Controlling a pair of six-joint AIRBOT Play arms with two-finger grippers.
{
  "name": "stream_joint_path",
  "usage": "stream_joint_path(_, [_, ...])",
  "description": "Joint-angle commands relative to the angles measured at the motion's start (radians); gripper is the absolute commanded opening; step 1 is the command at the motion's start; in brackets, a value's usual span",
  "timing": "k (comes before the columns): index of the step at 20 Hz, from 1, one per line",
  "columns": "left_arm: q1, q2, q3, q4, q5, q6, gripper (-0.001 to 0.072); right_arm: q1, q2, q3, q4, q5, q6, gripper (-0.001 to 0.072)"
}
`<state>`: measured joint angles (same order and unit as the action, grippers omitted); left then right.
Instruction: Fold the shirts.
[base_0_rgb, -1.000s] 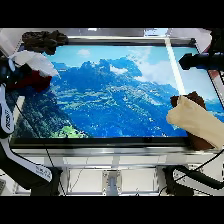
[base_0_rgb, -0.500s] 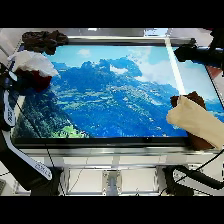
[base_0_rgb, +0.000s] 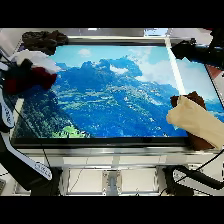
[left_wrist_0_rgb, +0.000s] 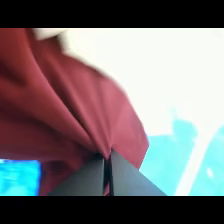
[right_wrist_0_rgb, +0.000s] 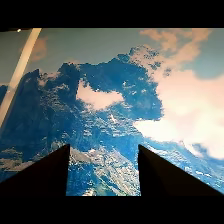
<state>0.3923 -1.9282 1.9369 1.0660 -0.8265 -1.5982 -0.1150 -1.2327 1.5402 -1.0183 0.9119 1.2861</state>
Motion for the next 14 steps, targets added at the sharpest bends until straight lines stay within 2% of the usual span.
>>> stream_joint_path(1, [-0.031,0.115,0.068,-0.132,-0.208,0.166,0.0008,0.0,0.0,0.001,0.009,-0.002,0.0,0.0475])
stream_joint_path(5, [-0.137,0.284,0.068,-0.239,-0.373,0.253,0.0008,0.0,0.0,0.001,0.008,0.034,0.0,0.0475])
stream_joint_path(7, [-0.206,0.331,0.068,-0.337,-0.505,0.305,0.0008,0.0,0.0,0.001,0.008,0.076,0.0,0.0475])
stream_joint_path(9, [-0.285,0.338,0.068,-0.385,-0.625,0.309,0.0009,0.0,0.0,0.001,0.005,0.119,0.0,0.0475])
stream_joint_path(11, [-0.38,0.333,0.059,-0.335,-0.686,0.309,0.0008,0.0,0.0,0.0,0.006,0.154,0.0,0.0475])
stream_joint_path(14, [-0.516,0.319,0.028,-0.234,-0.684,0.301,0.0008,0.001,-0.002,-0.003,0.01,0.214,0.0,0.0476])
